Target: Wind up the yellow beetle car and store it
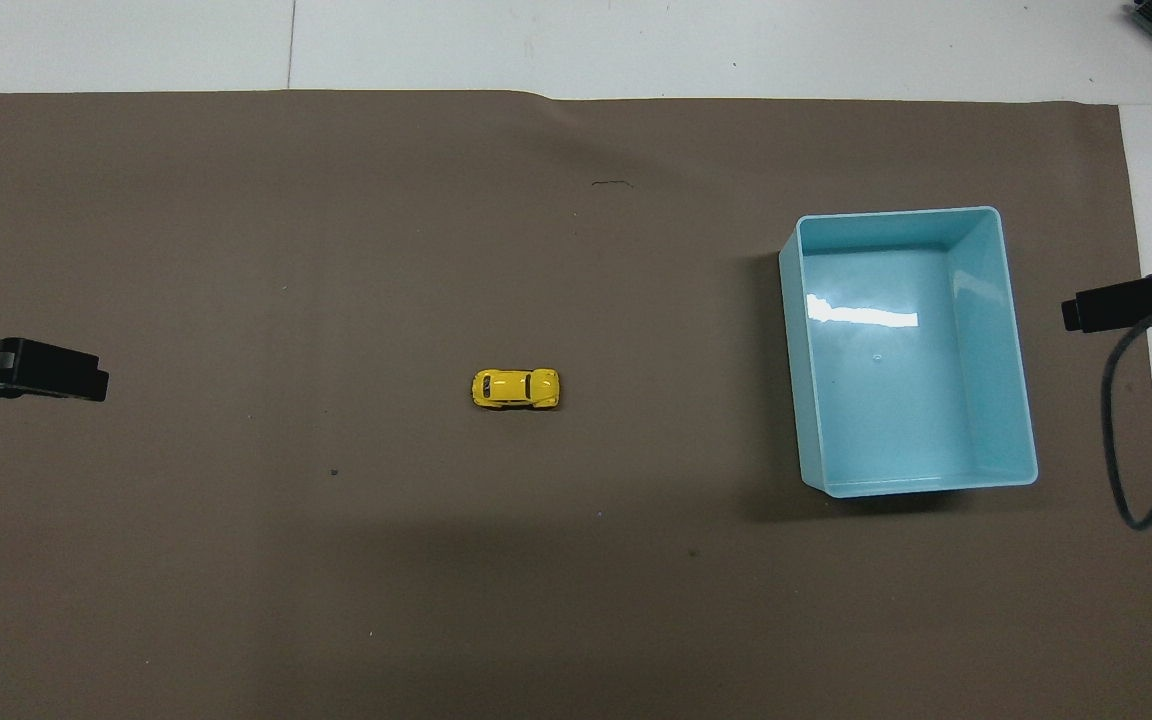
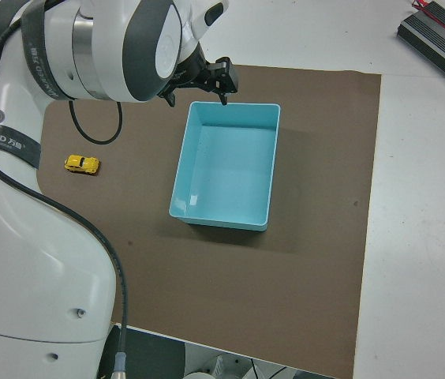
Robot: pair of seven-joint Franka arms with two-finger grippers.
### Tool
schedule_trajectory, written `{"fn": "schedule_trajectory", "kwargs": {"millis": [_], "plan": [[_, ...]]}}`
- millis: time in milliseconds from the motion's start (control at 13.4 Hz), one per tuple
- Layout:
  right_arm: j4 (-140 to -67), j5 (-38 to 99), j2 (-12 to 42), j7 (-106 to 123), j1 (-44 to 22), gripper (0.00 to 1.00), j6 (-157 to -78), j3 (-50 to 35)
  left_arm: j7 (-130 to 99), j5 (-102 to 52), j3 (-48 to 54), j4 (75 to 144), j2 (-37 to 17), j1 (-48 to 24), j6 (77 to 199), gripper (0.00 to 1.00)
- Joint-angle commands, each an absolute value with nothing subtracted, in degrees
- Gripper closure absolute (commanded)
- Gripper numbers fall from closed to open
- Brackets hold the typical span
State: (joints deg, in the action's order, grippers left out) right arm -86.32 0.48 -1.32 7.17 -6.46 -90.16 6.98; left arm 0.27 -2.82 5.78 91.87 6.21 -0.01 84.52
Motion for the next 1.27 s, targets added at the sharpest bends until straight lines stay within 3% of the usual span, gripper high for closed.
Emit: {"fn": "schedule_trajectory", "kwargs": {"millis": [0, 1193], "plan": [[-86.22, 0.0, -1.67, 6.15, -6.33, 0.0, -89.74, 6.86, 0.88, -3.34, 5.45, 93.16, 7.21, -0.09, 86.3, 0.0], [-86.31, 0.0, -1.67, 6.24, -6.33, 0.0, -89.74, 6.86, -4.81, -3.43, 5.45, 93.34, 6.86, -0.88, 89.38, 0.0]]}}
